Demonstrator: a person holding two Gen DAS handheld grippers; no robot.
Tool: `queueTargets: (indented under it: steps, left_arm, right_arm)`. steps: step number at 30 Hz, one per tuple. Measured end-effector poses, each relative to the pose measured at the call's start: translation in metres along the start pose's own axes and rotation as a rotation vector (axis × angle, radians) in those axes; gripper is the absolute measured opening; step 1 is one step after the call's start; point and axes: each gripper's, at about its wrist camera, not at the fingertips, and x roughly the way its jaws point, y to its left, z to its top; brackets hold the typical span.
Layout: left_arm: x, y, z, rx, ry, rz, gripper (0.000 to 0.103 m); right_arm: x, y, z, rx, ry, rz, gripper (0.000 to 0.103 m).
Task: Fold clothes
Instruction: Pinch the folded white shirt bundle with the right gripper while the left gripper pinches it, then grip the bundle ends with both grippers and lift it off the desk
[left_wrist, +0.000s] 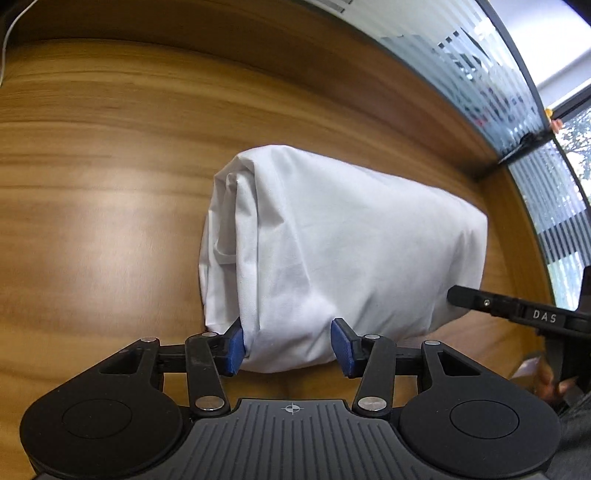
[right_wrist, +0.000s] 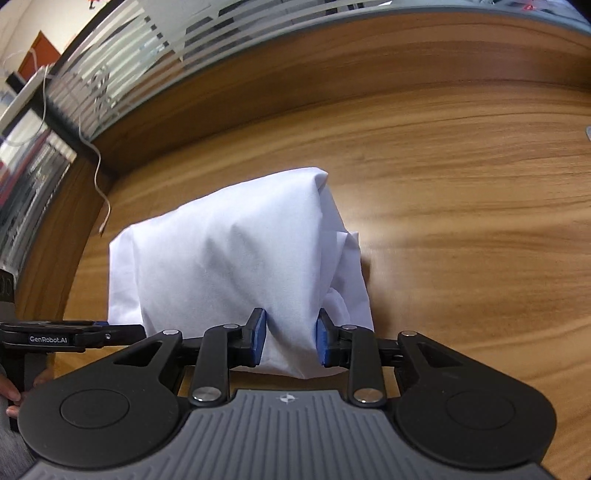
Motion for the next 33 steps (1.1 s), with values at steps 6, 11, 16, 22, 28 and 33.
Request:
queueTargets:
  steps: [6,11,16,22,28,33]
  left_arm:
    - [-0.034,-0.034,-0.01,0.094,-0.177,0.134,0.051]
    - [-0.048,-0.074,-0.014,0.285,-0.323,0.133,0.051]
    - [-0.017,-0.107,-0.005,0.41,-0.305,0.109,0.051]
    - [0.028,-0.11,0.012,0.408,-0.241,0.208,0.051]
    - [0.049,-0.083,0.033,0.271,-0.203,0.218,0.054]
    - [0.044,-0.077,0.033,0.266,-0.225,0.21,0.055]
  right_arm:
    - [-0.05,0.006,-0.01,-0.173,-0.112,-0.104,0.035]
    - [-0.073,0.013,-0.008,-0.334,-0.163,-0.056,0.035]
    - [-0.041,0.026,0.004,-0.413,-0.117,-0.046,0.035]
    - [0.009,0.033,0.027,-0.442,-0.087,-0.09,0.044]
    - [0.056,0.025,0.039,-0.479,-0.047,-0.095,0.046]
    - [0.067,0.017,0.047,-0.46,-0.016,-0.067,0.046]
